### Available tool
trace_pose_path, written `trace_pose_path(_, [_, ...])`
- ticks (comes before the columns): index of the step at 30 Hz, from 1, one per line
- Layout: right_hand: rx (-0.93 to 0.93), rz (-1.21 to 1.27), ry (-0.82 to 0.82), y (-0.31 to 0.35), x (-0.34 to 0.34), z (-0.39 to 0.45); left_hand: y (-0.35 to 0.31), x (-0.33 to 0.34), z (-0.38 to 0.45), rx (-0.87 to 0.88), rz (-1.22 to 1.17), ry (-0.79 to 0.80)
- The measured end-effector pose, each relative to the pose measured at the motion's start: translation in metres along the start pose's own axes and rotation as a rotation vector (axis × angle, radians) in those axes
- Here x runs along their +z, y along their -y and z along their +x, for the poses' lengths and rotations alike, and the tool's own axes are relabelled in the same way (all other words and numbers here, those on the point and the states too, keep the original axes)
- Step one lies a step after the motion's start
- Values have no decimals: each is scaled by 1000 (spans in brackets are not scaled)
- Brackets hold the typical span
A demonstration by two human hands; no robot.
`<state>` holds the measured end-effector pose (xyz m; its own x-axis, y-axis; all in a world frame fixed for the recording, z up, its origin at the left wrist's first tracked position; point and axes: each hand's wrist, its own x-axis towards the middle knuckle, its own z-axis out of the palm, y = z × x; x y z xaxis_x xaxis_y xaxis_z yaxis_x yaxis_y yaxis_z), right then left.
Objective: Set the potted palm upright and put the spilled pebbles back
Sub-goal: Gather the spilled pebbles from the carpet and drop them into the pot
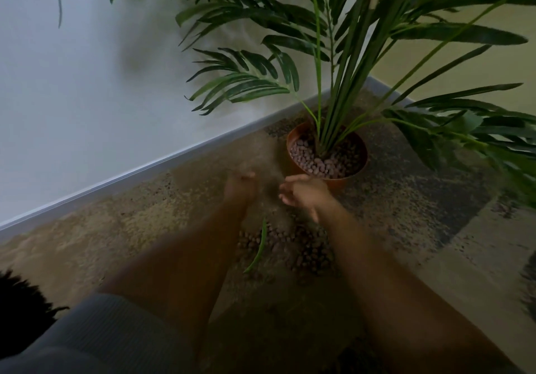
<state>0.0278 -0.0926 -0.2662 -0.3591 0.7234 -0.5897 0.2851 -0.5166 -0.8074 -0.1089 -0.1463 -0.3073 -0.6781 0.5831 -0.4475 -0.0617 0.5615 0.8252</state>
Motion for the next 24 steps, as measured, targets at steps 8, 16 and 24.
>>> trace_pose_path(8, [-222, -1261, 253, -55, 4, 21, 52, -9, 5, 120, 802, 412])
trace_pose_path(16, [-332, -1346, 262, -77, 9, 40, 68, -24, 11, 177, 961, 373])
trace_pose_path(24, [-328, -1213, 289, -89, 14, 44, 75, -23, 8, 199, 928, 495])
